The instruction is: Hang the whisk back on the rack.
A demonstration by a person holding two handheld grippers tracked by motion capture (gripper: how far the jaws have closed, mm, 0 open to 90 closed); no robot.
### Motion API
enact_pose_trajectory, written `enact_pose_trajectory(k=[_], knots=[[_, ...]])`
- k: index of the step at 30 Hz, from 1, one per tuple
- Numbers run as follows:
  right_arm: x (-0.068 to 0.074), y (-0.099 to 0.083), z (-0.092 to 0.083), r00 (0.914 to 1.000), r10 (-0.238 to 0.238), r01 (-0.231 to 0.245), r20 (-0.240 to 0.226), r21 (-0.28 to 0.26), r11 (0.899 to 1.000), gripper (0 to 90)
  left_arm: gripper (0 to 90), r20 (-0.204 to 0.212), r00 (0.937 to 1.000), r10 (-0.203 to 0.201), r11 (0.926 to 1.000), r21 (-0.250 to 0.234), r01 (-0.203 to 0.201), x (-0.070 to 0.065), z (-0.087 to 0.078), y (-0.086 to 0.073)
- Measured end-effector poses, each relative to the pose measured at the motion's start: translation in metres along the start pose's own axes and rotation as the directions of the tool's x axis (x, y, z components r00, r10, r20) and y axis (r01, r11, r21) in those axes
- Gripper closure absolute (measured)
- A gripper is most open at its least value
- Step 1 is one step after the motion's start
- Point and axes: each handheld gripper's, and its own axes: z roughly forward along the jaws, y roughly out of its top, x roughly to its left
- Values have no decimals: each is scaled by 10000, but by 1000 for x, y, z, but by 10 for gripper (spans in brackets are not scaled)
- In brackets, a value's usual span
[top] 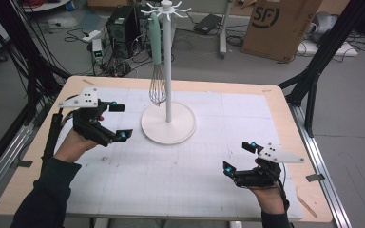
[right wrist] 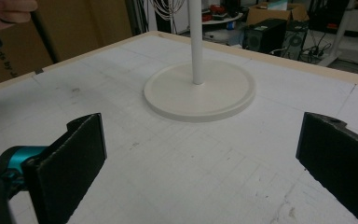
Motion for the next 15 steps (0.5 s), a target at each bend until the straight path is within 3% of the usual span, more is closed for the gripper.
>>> enact_pose_trajectory(k=[6,15], knots=[[-1,-1,2,10000,-41,41,-38,54,10000,4,17,-105,9999,-38,9998,178,40,-7,-2,-20],[-2,-3,9,10000,-74,74,9,208,9998,4,17,-497,9984,-271,9993,-288,256,-13,-16,-41]])
